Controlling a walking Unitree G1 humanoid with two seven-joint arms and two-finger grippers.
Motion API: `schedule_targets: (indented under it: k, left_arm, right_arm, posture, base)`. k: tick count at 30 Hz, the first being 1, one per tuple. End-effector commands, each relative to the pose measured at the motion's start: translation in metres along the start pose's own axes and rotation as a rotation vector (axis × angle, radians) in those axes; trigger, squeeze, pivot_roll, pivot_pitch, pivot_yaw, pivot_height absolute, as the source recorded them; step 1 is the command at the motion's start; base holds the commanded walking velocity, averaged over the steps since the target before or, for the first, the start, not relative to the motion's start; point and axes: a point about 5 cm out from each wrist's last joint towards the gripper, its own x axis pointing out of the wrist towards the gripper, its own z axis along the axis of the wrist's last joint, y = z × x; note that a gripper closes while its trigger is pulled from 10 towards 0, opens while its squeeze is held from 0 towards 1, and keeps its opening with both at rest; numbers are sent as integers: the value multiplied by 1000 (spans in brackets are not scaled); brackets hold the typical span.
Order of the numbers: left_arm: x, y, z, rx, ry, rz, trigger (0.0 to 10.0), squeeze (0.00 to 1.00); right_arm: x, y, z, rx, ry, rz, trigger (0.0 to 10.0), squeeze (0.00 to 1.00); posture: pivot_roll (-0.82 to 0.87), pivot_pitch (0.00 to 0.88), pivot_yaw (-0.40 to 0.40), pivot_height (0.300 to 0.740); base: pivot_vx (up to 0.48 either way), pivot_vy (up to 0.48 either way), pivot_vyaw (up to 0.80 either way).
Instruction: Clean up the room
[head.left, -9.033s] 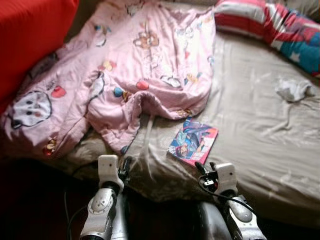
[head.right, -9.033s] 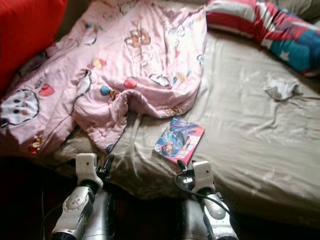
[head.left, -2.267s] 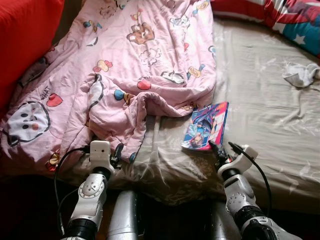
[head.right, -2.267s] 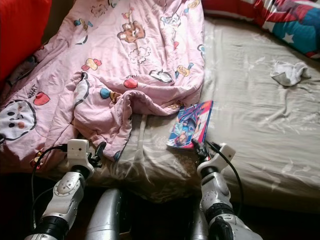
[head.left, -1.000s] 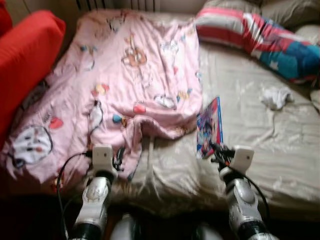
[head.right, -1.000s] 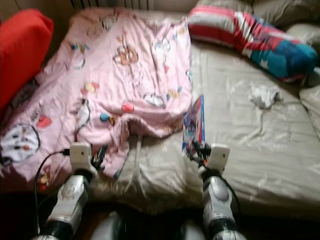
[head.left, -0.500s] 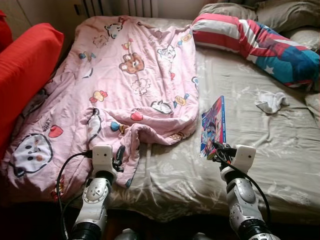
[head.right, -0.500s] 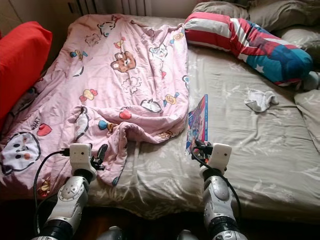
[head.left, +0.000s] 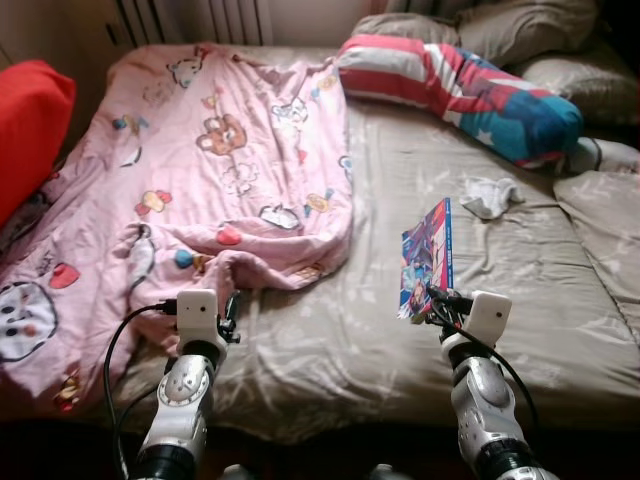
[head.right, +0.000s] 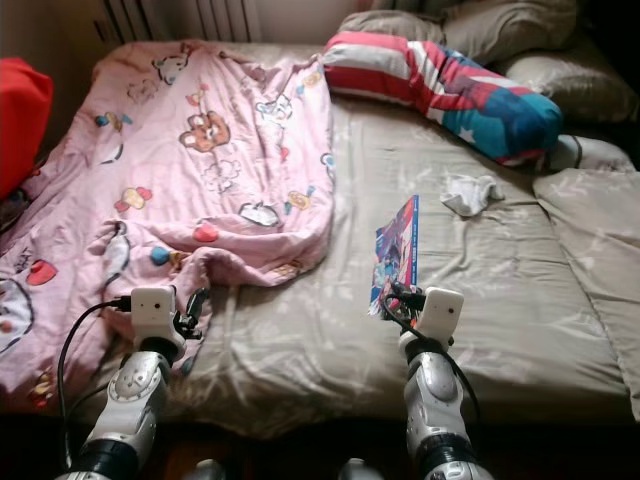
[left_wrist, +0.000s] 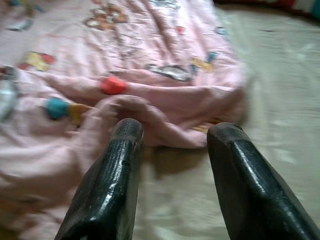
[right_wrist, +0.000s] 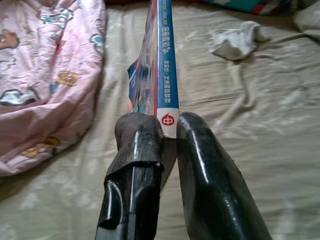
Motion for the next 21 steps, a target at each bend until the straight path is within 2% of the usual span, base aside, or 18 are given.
schedule_targets:
  k: [1, 18, 21]
  left_arm:
    - [-2, 5, -2, 24, 6, 8, 10000, 0]
    - [-2, 6, -1, 26, 4, 8, 10000, 0]
    - [-1, 6, -2, 26, 8, 7, 10000, 0]
  right_arm:
    - [3, 3, 7, 10, -37, 1, 10000, 0]
    - [2, 5, 5, -11, -28, 16, 10000, 0]
    - [2, 6, 4, -21, -20, 17, 10000, 0]
  posture:
    - [-25, 181, -36, 740]
    - [-24, 184, -31, 740]
    - [-22, 182, -30, 740]
  base:
    - [0, -315, 0]
    - [0, -311, 0]
    - [0, 0, 0]
